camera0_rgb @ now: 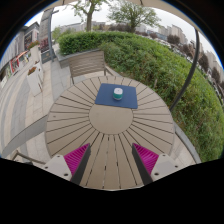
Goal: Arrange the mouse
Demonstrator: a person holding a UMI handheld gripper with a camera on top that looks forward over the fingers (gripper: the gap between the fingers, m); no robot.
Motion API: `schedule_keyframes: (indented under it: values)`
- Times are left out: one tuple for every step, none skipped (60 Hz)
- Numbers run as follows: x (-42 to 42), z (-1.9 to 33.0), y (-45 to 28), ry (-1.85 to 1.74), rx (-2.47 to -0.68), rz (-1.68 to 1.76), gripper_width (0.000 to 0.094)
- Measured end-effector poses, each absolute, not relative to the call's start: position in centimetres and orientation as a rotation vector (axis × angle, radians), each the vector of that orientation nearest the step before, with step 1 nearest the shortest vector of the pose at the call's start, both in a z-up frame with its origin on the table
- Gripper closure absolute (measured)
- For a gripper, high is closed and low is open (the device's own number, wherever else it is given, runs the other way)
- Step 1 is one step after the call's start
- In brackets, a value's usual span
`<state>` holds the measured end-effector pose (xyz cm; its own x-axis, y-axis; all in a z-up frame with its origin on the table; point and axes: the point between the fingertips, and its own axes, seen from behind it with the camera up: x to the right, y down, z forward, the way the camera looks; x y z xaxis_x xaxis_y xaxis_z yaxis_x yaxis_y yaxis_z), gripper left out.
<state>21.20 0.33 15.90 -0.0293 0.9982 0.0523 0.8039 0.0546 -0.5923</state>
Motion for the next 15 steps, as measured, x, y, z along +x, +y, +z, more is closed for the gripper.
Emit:
schedule_keyframes:
  values:
    - [21.3, 15.9, 0.5, -1.884, -1.799, 0.56, 0.0083]
    - [21.4, 15.9, 0.7, -1.88, -1.796, 0.555, 0.0081]
    - [21.4, 15.9, 0.9, -1.875, -1.791, 0.55, 0.0082]
    - [21.3, 16.0, 1.2, -1.871, -1.784, 0.545, 0.0084]
    - [21.2, 16.0, 1.4, -1.868, -1.776, 0.541, 0.0083]
    - [21.2, 16.0, 1.5, -1.866, -1.77, 0.538, 0.0083]
    - [21.2, 16.0, 1.5, -1.864, -1.765, 0.537, 0.0081]
    - [21.2, 16.0, 1.5, -1.864, -1.763, 0.537, 0.0081]
    - [21.3, 16.1, 1.3, -1.864, -1.764, 0.542, 0.0081]
    - [21.3, 16.1, 1.1, -1.866, -1.765, 0.551, 0.008]
    - [21.4, 16.1, 0.9, -1.873, -1.767, 0.563, 0.0081]
    - [21.4, 16.0, 0.6, -1.883, -1.771, 0.575, 0.0081]
    - [21.5, 16.0, 0.3, -1.893, -1.774, 0.586, 0.0085]
    - [21.5, 16.0, 0.1, -1.902, -1.777, 0.596, 0.0087]
    - [21.6, 15.9, -0.4, -1.906, -1.776, 0.604, 0.0085]
